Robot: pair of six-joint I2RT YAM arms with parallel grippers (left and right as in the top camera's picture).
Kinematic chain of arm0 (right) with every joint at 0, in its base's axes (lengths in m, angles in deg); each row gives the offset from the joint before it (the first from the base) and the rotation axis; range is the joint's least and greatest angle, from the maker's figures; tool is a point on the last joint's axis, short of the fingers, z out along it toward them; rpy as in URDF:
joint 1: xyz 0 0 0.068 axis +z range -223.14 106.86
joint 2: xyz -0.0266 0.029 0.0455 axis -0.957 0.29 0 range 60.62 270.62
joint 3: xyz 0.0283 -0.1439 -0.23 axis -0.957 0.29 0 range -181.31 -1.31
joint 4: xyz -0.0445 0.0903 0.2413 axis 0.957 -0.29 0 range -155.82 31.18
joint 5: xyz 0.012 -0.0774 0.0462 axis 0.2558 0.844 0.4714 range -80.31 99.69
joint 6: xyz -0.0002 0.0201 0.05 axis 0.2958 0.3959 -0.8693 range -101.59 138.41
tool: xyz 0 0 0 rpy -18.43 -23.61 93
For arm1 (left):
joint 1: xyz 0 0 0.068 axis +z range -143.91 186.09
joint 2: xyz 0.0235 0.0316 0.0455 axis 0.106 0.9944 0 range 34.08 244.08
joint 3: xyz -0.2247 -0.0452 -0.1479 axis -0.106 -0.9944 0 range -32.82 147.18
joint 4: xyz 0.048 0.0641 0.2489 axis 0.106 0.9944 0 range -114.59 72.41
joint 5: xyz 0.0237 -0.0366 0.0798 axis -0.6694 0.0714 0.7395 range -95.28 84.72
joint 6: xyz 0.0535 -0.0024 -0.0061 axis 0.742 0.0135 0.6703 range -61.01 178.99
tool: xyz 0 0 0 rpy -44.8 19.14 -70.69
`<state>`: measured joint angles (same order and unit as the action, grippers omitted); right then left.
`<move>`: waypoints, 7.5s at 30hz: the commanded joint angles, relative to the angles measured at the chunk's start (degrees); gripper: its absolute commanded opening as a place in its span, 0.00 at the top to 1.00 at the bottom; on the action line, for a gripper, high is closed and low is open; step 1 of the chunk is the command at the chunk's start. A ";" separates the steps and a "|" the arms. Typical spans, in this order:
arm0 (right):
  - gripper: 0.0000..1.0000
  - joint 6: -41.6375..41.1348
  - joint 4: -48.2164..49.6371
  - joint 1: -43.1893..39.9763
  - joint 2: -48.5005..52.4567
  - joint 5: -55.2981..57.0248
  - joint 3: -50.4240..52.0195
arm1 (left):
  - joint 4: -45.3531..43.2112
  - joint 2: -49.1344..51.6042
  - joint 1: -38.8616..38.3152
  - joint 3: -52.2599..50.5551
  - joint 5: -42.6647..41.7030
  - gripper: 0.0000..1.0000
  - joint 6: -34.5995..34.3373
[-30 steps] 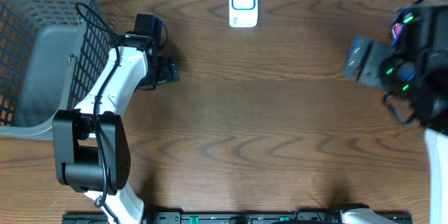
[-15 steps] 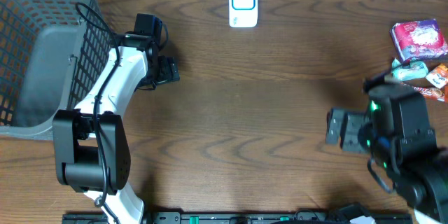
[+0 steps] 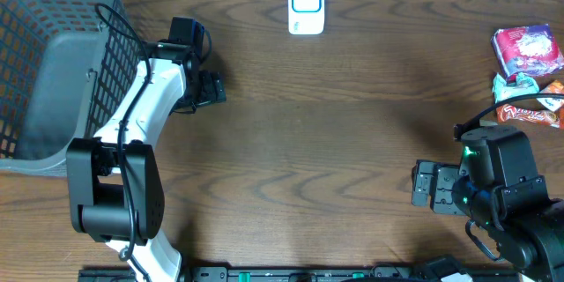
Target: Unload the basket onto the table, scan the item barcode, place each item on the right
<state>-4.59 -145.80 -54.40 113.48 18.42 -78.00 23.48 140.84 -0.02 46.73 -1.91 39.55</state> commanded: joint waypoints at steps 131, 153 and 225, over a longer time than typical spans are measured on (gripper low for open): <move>0.01 19.23 83.27 -18.67 -52.54 -16.59 76.37 | 0.31 0.07 0.09 0.46 0.76 0.02 0.57; 0.01 19.23 83.30 -18.71 -52.54 -16.59 76.37 | 0.31 0.07 0.09 0.46 0.76 0.02 0.57; 0.01 19.23 83.30 -18.69 -52.52 -16.59 76.37 | -37.59 -90.27 0.48 -64.83 -7.26 0.02 22.25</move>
<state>13.94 -62.42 -72.71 61.30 1.59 -1.80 -13.24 52.76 0.09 -16.05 -4.77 54.87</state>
